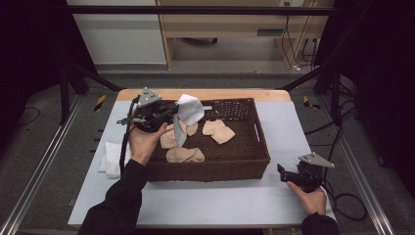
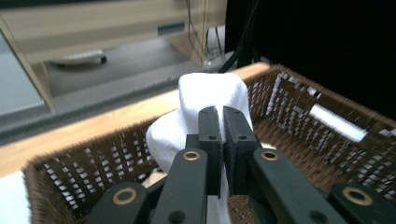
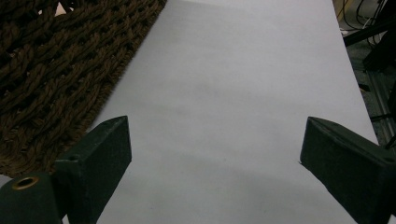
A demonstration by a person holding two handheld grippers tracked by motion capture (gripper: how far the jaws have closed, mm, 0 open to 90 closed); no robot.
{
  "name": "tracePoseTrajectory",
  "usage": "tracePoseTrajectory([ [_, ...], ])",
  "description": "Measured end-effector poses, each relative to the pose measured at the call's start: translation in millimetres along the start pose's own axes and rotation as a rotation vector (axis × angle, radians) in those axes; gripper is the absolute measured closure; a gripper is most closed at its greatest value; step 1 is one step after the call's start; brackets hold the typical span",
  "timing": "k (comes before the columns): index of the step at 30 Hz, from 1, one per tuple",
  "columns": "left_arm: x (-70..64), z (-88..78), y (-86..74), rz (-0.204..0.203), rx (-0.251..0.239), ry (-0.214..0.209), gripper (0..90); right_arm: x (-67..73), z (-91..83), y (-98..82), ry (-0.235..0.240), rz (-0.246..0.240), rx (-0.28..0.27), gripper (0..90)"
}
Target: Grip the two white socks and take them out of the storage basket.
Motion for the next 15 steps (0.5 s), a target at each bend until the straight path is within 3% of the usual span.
tracePoseTrajectory([
  [6, 0.4, -29.0, 23.0, -0.010, -0.072, -0.001, 86.2, -0.2, -0.2, 0.1, -0.002, -0.003, -0.003, 9.1],
  [15, 3.6, -57.6, 37.6, -0.017, -0.112, -0.002, 86.2, -0.4, -0.3, 0.2, -0.003, -0.002, -0.003, 9.1],
])
Point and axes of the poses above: each handheld gripper's, and its own axes: z roughly forward along the jaws, y roughly out of its top, x roughly to its left, the point moved 7 cm from there along z, roughly forward along the jaws
